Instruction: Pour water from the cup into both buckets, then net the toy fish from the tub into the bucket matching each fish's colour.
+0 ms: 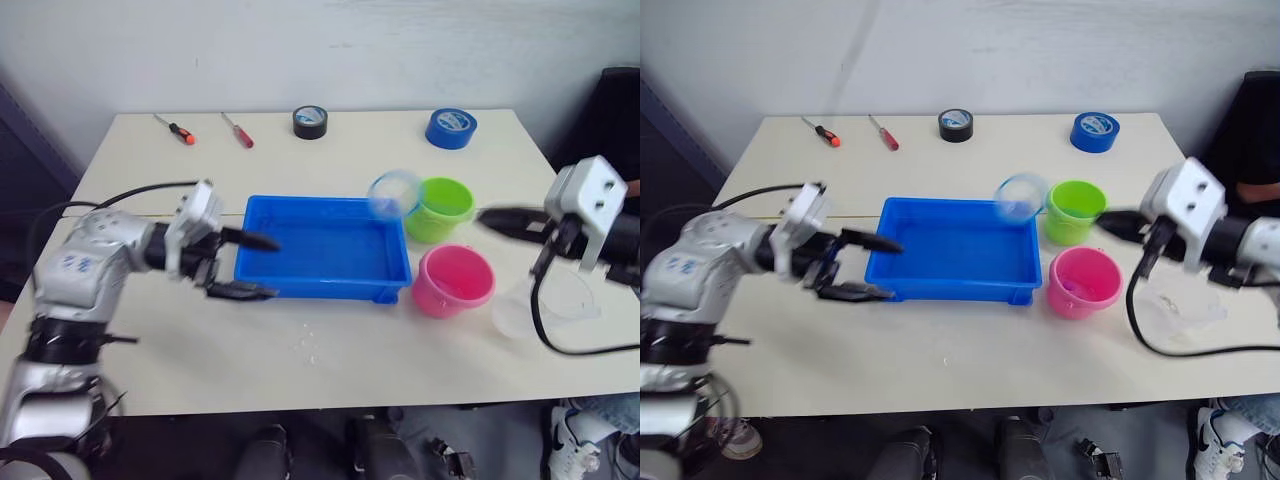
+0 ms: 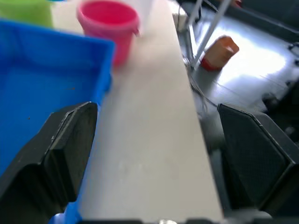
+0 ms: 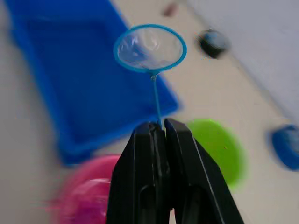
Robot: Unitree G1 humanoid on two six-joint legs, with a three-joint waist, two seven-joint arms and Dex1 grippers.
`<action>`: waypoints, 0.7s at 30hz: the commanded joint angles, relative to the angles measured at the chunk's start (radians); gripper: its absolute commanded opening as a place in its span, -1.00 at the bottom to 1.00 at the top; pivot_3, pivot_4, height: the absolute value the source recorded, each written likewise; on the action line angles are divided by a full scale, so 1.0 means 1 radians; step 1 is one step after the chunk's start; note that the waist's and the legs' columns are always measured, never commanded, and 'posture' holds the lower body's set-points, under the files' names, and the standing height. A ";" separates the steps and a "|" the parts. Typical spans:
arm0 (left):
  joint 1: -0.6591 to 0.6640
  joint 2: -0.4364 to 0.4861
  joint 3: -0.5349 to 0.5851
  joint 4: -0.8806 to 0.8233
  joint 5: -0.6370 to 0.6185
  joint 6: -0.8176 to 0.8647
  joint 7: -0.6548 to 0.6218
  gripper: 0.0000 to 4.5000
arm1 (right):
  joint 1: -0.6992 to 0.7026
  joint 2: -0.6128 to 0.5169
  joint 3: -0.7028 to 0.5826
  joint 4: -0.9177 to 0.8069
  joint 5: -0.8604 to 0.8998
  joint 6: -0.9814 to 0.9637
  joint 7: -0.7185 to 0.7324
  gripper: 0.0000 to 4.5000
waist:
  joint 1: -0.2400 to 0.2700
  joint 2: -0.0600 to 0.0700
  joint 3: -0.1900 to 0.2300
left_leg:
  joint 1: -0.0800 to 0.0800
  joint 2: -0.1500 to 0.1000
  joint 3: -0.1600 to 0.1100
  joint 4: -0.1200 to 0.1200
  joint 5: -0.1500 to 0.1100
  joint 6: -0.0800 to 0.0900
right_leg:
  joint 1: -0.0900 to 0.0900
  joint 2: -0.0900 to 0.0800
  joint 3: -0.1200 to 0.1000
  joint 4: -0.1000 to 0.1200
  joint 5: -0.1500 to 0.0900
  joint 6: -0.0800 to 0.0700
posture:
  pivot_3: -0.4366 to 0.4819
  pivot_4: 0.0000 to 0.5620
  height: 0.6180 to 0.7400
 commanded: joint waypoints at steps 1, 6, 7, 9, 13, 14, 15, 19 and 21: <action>0.086 0.096 0.026 -0.101 0.013 -0.064 -0.064 0.98 | 0.045 0.036 0.077 -0.075 0.008 0.005 0.028 -1.00 | 0.000 0.000 0.000 | 0.003 0.000 0.000 -0.001 0.000 0.001 | 0.003 -0.001 0.000 -0.001 0.000 0.000 | -0.05 -0.47 0.94; 0.130 0.145 0.024 -0.095 0.065 -0.145 -0.044 0.98 | 0.063 0.125 0.273 -0.048 -0.191 -0.127 0.025 -1.00 | 0.018 0.000 0.000 | 0.010 -0.002 0.000 -0.004 -0.001 0.002 | 0.011 -0.002 0.000 -0.006 0.000 -0.001 | -0.05 -0.47 0.94; 0.131 0.146 0.024 -0.093 0.068 -0.150 -0.041 0.98 | 0.058 0.144 0.301 -0.033 -0.224 -0.147 0.020 -1.00 | 0.020 0.000 0.000 | 0.010 -0.002 0.000 -0.004 -0.001 0.002 | 0.010 -0.002 0.000 -0.006 0.000 -0.001 | -0.05 -0.47 0.94; 0.131 0.148 0.027 -0.090 0.065 -0.147 -0.036 0.98 | 0.050 0.166 0.371 0.001 -0.309 -0.209 0.032 -1.00 | 0.021 0.000 0.000 | 0.009 -0.002 0.000 -0.004 -0.002 0.002 | 0.009 -0.002 0.000 -0.006 0.000 -0.001 | -0.05 -0.47 0.94; 0.120 0.142 0.024 -0.070 0.071 -0.156 -0.014 0.98 | 0.045 0.199 0.469 0.064 -0.445 -0.294 0.031 -1.00 | 0.022 0.000 0.000 | 0.008 -0.002 0.000 -0.004 -0.002 0.002 | 0.007 -0.002 0.000 -0.004 0.000 -0.001 | -0.05 -0.47 0.94; 0.113 0.137 0.024 -0.062 0.071 -0.156 -0.006 1.00 | 0.047 0.202 0.484 0.074 -0.469 -0.297 0.025 -0.82 | 0.022 0.000 0.000 | 0.008 -0.002 0.000 -0.004 -0.002 0.002 | 0.007 -0.002 0.000 -0.004 0.000 -0.001 | -0.05 -0.47 0.94; 0.107 0.132 0.024 -0.055 0.069 -0.154 0.000 1.00 | 0.049 0.204 0.489 0.079 -0.482 -0.301 0.025 -0.63 | 0.022 0.000 0.000 | 0.008 -0.002 0.001 -0.004 -0.002 0.002 | 0.007 -0.002 0.000 -0.004 0.000 -0.001 | -0.05 -0.47 0.94; 0.068 0.102 0.018 -0.021 0.043 -0.119 0.021 1.00 | 0.077 0.192 0.431 0.041 -0.476 -0.260 0.007 0.15 | 0.022 0.000 0.000 | 0.008 -0.002 0.001 -0.004 -0.002 0.002 | 0.006 -0.002 0.000 -0.003 0.000 -0.001 | -0.05 -0.47 0.94; 0.045 0.081 0.016 0.003 0.029 -0.098 0.030 1.00 | 0.113 0.166 0.352 -0.015 -0.441 -0.215 -0.005 0.63 | 0.025 0.001 0.000 | 0.008 -0.002 0.001 -0.004 -0.002 0.002 | 0.006 -0.002 0.000 -0.002 0.000 -0.001 | -0.05 -0.47 0.94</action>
